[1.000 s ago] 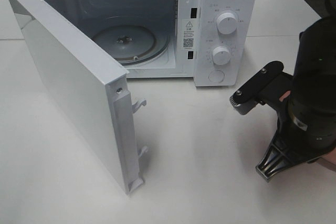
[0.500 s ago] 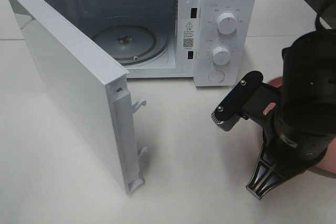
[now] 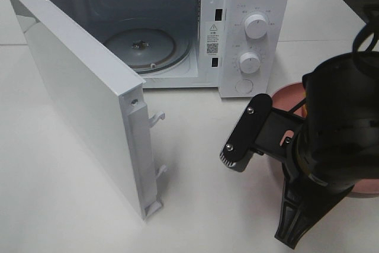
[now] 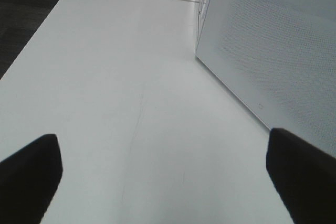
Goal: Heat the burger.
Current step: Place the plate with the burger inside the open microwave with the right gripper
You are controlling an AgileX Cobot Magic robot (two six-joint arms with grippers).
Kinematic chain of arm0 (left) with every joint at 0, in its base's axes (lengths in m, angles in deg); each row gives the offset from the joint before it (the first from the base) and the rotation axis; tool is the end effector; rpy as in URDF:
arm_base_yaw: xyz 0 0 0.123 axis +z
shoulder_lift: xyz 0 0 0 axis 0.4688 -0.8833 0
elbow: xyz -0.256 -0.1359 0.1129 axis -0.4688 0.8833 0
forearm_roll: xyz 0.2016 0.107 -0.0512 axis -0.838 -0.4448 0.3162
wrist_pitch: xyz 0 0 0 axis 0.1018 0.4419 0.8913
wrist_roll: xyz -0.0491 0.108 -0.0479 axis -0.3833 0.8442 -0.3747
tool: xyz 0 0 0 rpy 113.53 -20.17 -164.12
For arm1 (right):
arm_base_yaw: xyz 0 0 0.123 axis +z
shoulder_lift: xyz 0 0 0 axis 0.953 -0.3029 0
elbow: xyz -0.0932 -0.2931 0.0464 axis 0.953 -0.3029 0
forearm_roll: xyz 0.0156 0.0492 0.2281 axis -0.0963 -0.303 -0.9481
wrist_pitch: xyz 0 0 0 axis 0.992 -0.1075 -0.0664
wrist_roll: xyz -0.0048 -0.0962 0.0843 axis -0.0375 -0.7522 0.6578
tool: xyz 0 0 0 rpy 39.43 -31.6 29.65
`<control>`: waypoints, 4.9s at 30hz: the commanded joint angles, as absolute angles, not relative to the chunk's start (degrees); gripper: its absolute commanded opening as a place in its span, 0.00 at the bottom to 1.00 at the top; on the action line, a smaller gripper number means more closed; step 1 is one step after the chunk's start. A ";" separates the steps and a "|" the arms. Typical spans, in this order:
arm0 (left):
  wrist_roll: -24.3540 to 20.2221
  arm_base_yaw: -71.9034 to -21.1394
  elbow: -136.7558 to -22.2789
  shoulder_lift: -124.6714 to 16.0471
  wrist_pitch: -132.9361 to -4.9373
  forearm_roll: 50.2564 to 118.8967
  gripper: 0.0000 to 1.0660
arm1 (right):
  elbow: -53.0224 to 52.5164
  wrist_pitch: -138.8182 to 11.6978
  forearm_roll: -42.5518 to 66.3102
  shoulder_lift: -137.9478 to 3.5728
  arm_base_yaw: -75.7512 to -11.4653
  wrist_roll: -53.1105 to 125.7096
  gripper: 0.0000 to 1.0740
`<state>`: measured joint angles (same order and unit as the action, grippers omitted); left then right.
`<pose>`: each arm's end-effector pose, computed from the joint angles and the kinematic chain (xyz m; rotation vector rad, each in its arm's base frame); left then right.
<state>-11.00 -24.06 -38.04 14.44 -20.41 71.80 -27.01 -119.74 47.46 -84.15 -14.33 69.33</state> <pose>-0.0136 -0.0045 0.2546 -0.1579 2.0112 -0.0520 0.1640 0.1513 0.1899 -1.2247 2.5101 -0.5403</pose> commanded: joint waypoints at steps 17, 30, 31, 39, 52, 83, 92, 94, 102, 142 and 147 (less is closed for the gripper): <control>-11.06 -23.83 -37.86 15.70 -20.92 72.03 0.92 | -27.41 -120.94 54.39 -83.23 -5.68 63.72 0.00; -11.06 -23.83 -37.86 15.70 -20.92 72.03 0.92 | -27.41 -119.17 57.31 -83.23 -5.05 59.99 0.00; -11.06 -23.83 -37.86 15.70 -20.92 72.03 0.92 | -27.41 -119.17 57.31 -83.23 -5.05 59.99 0.00; -11.06 -23.83 -37.86 15.70 -20.92 72.03 0.92 | -27.41 -116.82 59.21 -83.23 -5.11 57.13 0.00; -11.06 -23.83 -37.86 15.70 -20.92 72.03 0.92 | -27.41 -107.42 58.98 -83.23 -10.84 41.37 0.00; -11.06 -23.83 -37.86 15.70 -20.92 72.03 0.92 | -27.41 -83.70 33.59 -83.23 -30.26 -20.22 0.00; -11.06 -23.83 -37.86 15.70 -20.92 72.03 0.92 | -27.41 -81.06 17.15 -83.23 -34.90 -40.62 0.00; -11.06 -23.83 -37.86 15.70 -20.92 72.03 0.92 | -27.41 -80.95 11.54 -83.23 -36.10 -48.24 0.00; -11.06 -23.83 -37.86 15.70 -20.92 72.03 0.92 | -27.01 -80.95 2.88 -83.23 -36.10 -58.78 0.00; -11.06 -23.83 -37.86 15.70 -20.92 72.03 0.92 | -10.62 -79.86 9.53 -95.03 -36.10 -52.14 0.00; -11.06 -23.83 -37.86 15.70 -20.92 72.03 0.92 | -7.47 -81.12 9.53 -97.61 -36.05 -51.79 0.00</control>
